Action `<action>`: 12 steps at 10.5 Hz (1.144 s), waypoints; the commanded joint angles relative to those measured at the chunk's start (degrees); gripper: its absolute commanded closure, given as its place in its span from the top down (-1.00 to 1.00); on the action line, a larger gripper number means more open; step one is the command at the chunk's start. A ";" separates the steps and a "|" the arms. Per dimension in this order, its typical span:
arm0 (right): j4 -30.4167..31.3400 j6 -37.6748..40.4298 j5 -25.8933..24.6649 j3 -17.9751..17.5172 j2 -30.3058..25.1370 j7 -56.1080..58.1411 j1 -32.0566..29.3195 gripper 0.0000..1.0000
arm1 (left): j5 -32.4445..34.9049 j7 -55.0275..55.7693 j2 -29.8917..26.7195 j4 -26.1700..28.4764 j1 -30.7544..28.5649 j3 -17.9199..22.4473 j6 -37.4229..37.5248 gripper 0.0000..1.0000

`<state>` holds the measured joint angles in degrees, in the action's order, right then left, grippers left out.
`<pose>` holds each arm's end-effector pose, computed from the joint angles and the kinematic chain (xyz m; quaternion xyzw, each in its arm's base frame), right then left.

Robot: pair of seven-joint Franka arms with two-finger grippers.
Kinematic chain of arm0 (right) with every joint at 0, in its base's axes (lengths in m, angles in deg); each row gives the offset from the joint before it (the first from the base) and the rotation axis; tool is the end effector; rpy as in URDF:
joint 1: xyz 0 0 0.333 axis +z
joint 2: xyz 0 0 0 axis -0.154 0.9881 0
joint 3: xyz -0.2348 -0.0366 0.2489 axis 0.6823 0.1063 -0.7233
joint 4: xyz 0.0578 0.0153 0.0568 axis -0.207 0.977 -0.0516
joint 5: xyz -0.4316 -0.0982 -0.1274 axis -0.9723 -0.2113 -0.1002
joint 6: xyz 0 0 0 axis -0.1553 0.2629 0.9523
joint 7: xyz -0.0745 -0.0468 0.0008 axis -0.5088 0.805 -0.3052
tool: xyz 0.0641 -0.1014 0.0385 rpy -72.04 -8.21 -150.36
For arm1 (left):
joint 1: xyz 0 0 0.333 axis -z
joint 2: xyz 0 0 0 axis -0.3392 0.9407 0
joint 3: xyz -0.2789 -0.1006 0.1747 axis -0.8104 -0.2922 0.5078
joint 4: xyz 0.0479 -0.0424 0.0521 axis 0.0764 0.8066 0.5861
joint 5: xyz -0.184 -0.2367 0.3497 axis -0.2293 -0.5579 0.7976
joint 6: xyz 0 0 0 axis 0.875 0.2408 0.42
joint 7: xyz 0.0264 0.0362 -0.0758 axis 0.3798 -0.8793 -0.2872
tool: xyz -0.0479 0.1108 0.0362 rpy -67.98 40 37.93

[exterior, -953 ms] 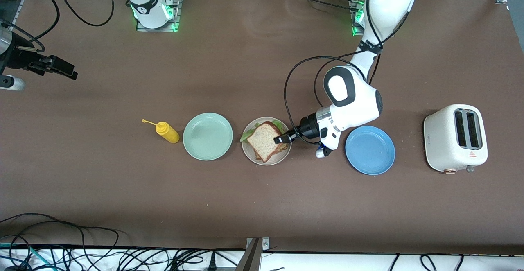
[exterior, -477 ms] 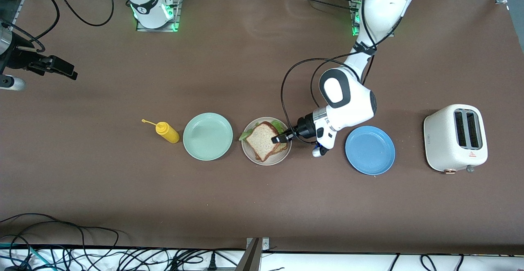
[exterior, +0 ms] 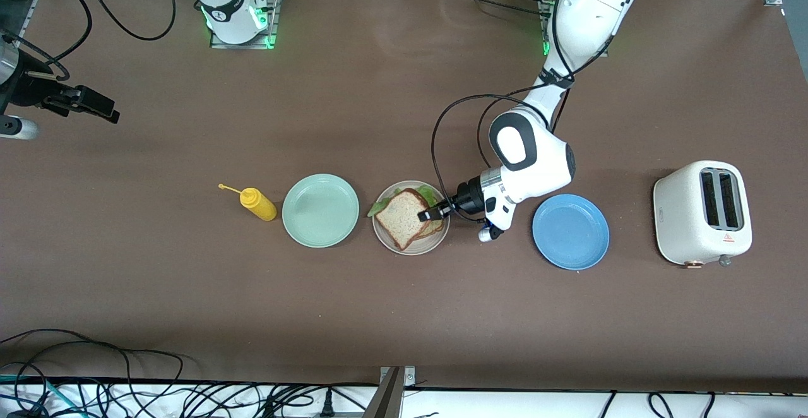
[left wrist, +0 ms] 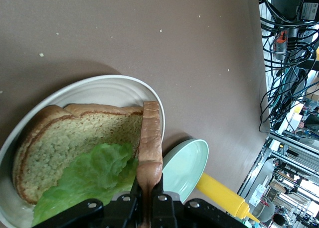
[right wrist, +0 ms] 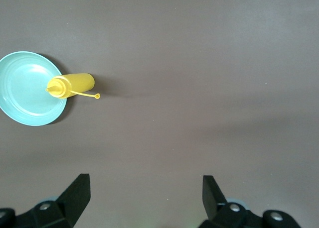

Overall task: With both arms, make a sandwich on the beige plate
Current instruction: 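Lower the bread onto the lettuce and open the left gripper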

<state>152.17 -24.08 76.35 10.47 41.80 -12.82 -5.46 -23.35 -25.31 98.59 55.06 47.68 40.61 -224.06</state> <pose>0.6078 -0.0298 0.5641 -0.9969 0.0655 0.0425 0.0030 0.6635 -0.3846 0.1754 0.8552 0.2730 -0.0485 0.4380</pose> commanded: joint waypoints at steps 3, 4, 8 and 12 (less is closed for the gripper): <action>-1.21 0.73 1.01 -0.12 0.47 -0.55 -0.23 1.00 | -2.29 -10.15 0.89 0.46 -0.69 0.15 -0.57 0.99; -1.21 0.73 1.01 -0.12 0.47 -0.55 -0.23 1.00 | -2.03 -10.77 0.80 0.98 -0.78 0.15 -0.57 1.00; -1.21 0.73 1.01 -0.12 0.47 -0.55 -0.23 1.00 | 0.50 -10.78 0.62 1.08 -1.57 0.33 -0.66 1.00; -1.21 0.64 1.01 -0.21 0.47 -0.55 -0.23 1.00 | 7.79 -10.16 0.27 1.08 -3.42 1.55 -0.66 1.00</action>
<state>152.17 -24.08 76.36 10.40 41.80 -12.82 -5.45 -18.43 -34.66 99.85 55.34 45.19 41.93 -224.42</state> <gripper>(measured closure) 0.000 0.000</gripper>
